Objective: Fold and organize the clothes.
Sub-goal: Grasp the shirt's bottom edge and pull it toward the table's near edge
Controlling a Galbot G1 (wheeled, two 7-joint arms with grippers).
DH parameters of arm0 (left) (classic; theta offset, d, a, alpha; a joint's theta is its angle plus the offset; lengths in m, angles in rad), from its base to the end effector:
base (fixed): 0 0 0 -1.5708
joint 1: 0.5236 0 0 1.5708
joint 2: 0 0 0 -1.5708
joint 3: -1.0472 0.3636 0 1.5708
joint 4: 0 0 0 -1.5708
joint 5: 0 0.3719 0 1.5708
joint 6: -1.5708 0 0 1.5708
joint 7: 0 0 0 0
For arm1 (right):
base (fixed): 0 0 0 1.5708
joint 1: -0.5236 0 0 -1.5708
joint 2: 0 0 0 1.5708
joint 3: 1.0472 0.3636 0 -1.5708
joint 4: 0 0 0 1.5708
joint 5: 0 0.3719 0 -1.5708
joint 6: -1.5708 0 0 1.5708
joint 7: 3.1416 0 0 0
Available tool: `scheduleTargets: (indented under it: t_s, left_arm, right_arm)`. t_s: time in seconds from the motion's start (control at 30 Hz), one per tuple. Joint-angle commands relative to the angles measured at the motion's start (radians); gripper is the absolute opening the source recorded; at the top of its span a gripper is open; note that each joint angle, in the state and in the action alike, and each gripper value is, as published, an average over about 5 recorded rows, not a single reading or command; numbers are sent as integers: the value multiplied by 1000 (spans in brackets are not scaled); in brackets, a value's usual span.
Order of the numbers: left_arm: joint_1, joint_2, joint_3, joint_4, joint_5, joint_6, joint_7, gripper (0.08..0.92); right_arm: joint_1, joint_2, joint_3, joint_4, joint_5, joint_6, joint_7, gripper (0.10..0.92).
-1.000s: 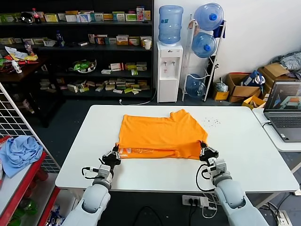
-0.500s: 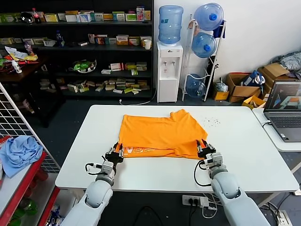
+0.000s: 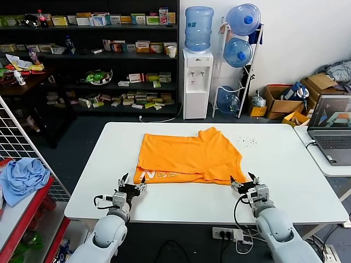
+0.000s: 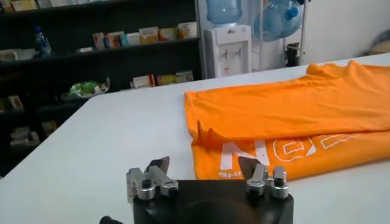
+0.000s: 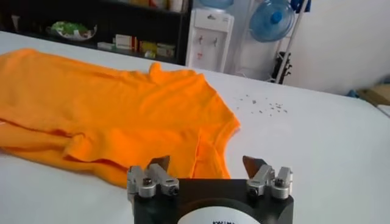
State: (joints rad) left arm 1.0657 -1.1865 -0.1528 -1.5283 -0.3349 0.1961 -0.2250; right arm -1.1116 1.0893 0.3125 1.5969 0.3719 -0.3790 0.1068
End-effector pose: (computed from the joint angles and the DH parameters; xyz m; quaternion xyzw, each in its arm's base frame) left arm 0.3388 0.0174 -0.4085 -0.0524 -0.9796 -0.0637 0.1831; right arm 0.3403 -0.0948 -0.3724 0.0402 -0.9652 0.0815 0.2453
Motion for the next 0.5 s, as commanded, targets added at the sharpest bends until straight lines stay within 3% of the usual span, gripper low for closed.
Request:
scheduleTargets:
  t_s: [0.03,0.5]
  left_arm:
    - [-1,10,1,7,-76,31,1,749]
    - [18,24,-1,-4,-105,67,11,352]
  right_arm:
    - [-21,0,3,-14,14,-34,-2,710]
    - [-47,-16,-9,24,14,-77,31,302]
